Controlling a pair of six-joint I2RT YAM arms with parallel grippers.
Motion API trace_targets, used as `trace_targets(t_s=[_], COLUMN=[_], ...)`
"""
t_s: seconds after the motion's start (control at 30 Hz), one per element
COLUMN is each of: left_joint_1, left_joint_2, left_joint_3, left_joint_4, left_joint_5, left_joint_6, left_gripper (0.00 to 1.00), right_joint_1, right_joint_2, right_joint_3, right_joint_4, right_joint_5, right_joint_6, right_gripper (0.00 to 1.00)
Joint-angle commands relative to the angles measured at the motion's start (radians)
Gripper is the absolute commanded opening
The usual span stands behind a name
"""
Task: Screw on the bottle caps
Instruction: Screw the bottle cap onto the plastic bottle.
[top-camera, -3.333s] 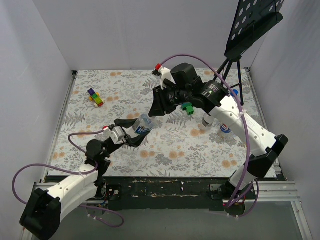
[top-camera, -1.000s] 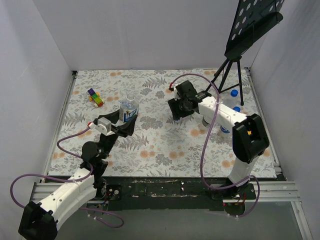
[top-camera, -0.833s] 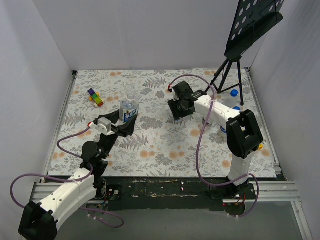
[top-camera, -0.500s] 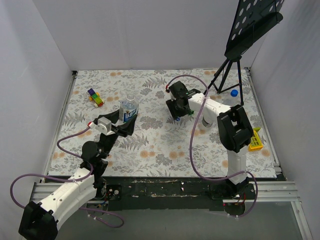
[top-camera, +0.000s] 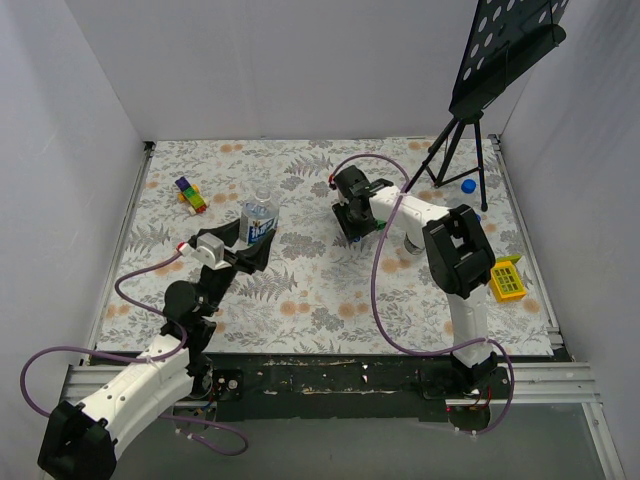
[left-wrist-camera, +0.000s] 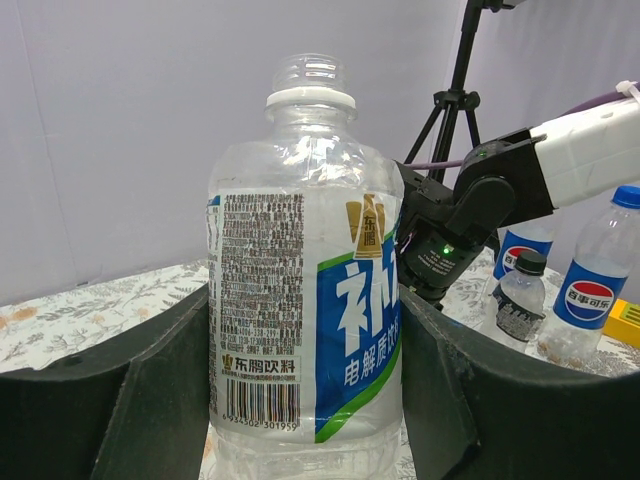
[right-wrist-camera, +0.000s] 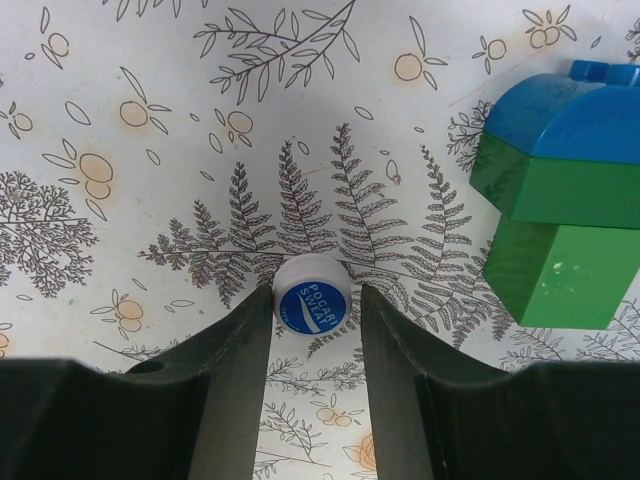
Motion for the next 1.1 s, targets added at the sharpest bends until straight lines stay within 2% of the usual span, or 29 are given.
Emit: trace_targets(t_s=[0.0, 0.07, 0.23, 0.3, 0.47, 0.67, 0.9, 1.07], left_joint_1=[0.008, 0.008, 0.010, 0.010, 0.010, 0.010, 0.010, 0.010], left_joint_2=[0.004, 0.005, 0.007, 0.010, 0.019, 0.034, 0.045, 0.057], left_joint_3=[0.042, 0.044, 0.044, 0.044, 0.024, -0.005, 0.001, 0.014], left_joint_4=[0.007, 0.007, 0.006, 0.009, 0.062, 0.162, 0.153, 0.122], left_joint_5=[0.020, 0.023, 0.035, 0.052, 0.177, 0.403, 0.527, 0.579], left_joint_6=[-0.003, -0.003, -0.003, -0.003, 0.011, 0.037, 0.058, 0.071], left_gripper=[0.00, 0.00, 0.00, 0.00, 0.00, 0.00, 0.00, 0.00], right_joint_1=[0.000, 0.000, 0.000, 0.000, 0.002, 0.003, 0.014, 0.054], right_joint_2=[0.012, 0.017, 0.001, -0.028, -0.158, -0.370, -0.528, -0.617], right_joint_3=[0.046, 0.047, 0.045, 0.031, -0.006, 0.037, 0.172, 0.226], right_joint_4=[-0.006, -0.009, -0.022, -0.023, -0.055, -0.132, -0.244, -0.267], right_joint_5=[0.006, 0.006, 0.002, -0.006, -0.088, -0.415, -0.648, -0.702], right_joint_6=[0.009, 0.009, 0.003, -0.005, -0.064, -0.221, -0.313, -0.362], right_gripper=[0.47, 0.45, 0.26, 0.23, 0.20, 0.20, 0.20, 0.20])
